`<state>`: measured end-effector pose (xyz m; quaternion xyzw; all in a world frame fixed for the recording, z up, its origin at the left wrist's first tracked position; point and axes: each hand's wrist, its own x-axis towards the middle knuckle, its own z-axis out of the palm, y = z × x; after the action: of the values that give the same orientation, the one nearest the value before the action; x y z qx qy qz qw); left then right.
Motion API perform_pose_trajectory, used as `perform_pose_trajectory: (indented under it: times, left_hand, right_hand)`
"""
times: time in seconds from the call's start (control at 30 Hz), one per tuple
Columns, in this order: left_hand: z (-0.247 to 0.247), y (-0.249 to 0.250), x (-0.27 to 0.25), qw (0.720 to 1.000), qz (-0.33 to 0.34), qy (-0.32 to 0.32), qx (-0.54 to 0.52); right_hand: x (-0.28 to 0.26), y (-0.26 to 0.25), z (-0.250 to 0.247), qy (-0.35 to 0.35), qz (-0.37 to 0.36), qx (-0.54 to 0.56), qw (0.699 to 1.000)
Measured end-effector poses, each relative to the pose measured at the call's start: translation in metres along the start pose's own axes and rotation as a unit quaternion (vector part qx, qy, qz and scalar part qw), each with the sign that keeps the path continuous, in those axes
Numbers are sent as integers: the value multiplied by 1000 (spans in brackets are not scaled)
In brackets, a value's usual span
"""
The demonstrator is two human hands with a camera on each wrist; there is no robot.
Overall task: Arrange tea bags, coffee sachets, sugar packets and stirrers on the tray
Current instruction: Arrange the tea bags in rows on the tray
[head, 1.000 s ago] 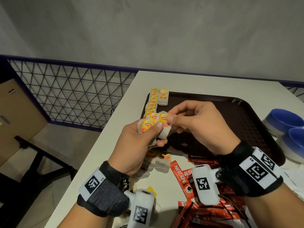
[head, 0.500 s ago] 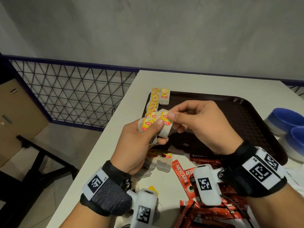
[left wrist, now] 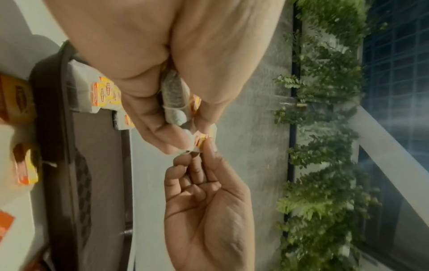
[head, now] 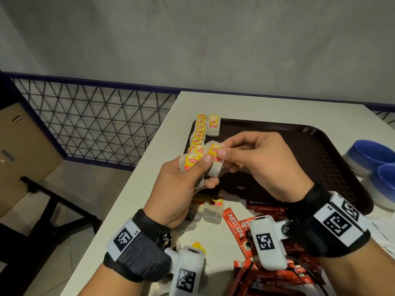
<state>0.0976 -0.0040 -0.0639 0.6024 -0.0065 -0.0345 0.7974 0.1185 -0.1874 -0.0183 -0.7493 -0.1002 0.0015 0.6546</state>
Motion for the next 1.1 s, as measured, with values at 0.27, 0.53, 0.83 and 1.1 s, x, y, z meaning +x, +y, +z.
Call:
perform_pose_trajectory:
  times: [0.27, 0.53, 0.83, 1.1]
  left_hand:
    - [-2, 6, 5, 984, -86, 31, -153]
    - [-5, 8, 7, 961, -119, 85, -236]
    - [-4, 11, 4, 966, -81, 86, -228]
    - [-7, 9, 6, 977, -90, 84, -175]
  right_hand:
    - [5, -5, -9, 36, -8, 6, 999]
    - [56, -11, -15, 75, 8, 5, 997]
    - [144, 19, -22, 15, 101, -177, 979]
    - [168, 45, -11, -37, 181, -149, 971]
